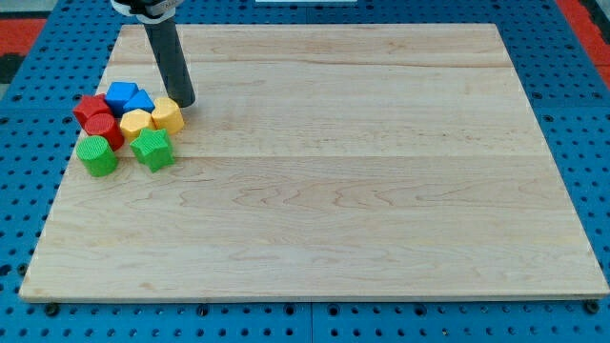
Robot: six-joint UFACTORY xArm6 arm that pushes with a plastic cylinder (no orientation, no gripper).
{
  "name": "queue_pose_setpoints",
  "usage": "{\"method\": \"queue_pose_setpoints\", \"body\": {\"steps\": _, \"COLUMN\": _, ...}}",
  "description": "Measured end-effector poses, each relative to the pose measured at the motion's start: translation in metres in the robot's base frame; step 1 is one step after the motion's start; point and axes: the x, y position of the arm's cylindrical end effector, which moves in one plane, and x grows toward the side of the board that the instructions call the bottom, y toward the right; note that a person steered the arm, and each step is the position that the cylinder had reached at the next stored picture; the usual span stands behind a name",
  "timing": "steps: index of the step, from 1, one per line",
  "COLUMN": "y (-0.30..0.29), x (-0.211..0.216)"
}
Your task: Point your arm towards the bottom left
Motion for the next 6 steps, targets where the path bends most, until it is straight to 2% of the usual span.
{"method": "queue_pose_setpoints", "body": {"steps": 1, "y": 0.0, "x": 0.0}}
{"method": "queue_pose_setpoints", "body": {"steps": 3, "y": 0.086, "x": -0.003}}
{"method": "queue_pose_setpoints", "body": {"steps": 4, "y": 0.086, "x": -0.048}}
{"method": "queue_pose_setpoints", "body": {"steps": 5, "y": 0.06, "x": -0.109}}
{"method": "queue_pose_setpoints", "body": {"steps": 6, "y": 0.013, "x": -0.134}}
